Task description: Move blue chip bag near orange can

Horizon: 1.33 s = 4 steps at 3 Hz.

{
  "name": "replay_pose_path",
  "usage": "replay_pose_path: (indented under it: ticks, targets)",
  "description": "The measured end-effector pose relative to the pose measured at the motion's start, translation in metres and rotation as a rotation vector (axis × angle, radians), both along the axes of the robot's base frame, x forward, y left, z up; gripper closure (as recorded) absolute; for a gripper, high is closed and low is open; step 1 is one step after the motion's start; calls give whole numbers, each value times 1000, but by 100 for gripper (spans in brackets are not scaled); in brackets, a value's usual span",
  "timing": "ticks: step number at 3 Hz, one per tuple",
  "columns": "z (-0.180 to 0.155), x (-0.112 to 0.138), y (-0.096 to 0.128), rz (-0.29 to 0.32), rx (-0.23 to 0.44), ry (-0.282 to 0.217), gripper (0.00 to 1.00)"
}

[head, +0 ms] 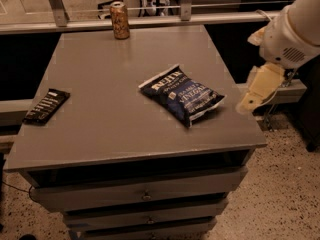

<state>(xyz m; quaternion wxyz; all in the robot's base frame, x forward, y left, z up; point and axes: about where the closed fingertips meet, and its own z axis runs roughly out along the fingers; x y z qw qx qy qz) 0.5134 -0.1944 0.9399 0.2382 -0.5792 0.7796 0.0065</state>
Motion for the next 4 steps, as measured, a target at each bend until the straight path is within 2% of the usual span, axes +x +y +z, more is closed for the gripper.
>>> replay_pose_path:
  ticks: [1,2,3,4]
  targets:
    - [-32,26,-3,-65,107,27,0]
    - [-62,38,3,-106,207,68,0]
    - [-82,49,25,-104,299,99,0]
    - [-96,54,50,-78,364,128,15]
